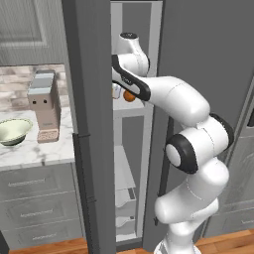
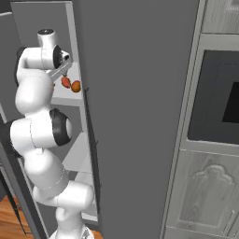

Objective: Take the sweet potato, bell pepper, and mango from the freezer and place them in the bowl on the counter.

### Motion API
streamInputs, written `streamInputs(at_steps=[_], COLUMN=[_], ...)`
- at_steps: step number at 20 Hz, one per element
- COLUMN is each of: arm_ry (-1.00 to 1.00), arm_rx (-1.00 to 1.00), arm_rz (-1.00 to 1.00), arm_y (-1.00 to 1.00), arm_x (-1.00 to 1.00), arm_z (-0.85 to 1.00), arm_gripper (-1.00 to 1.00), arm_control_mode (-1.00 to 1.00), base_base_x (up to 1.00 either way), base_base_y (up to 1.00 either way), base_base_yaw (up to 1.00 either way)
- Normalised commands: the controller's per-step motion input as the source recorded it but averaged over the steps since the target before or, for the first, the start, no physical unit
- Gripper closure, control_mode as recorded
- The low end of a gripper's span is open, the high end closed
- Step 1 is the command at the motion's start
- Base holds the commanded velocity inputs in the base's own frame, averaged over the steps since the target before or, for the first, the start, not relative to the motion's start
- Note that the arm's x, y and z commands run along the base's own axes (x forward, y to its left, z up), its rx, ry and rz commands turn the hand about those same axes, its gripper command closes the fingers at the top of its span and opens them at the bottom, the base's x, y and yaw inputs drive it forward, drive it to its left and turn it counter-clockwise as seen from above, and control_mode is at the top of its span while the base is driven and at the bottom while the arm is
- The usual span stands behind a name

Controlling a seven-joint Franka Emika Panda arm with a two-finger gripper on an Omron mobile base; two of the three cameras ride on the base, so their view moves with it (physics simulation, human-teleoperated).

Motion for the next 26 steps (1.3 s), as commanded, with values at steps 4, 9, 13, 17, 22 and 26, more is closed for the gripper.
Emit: streamInputs(at_steps=[4,9,13,17,22,26], arm_ry=[0.03,0.01,0.01,0.0,0.0,0.0], arm_rx=[0.0,0.0,0.0,0.0,0.0,0.0], arm_rz=[0.0,0.0,0.0,0.0,0.0,0.0], arm_y=[0.18,0.08,0.04,0.02,0.05,0.06], arm_x=[0.39,0.31,0.33,0.35,0.41,0.33], arm_z=[-0.28,-0.12,-0.03,-0.02,-0.12,-0.19], arm_gripper=[-1.0,-1.0,-1.0,-1.0,-1.0,-1.0], arm_control_mode=[-1.0,-1.0,-1.0,-1.0,-1.0,-1.0], base_base_x=[0.0,0.0,0.0,0.0,0.0,0.0], base_base_y=[0.0,0.0,0.0,0.0,0.0,0.0], base_base_yaw=[0.0,0.0,0.0,0.0,0.0,0.0])
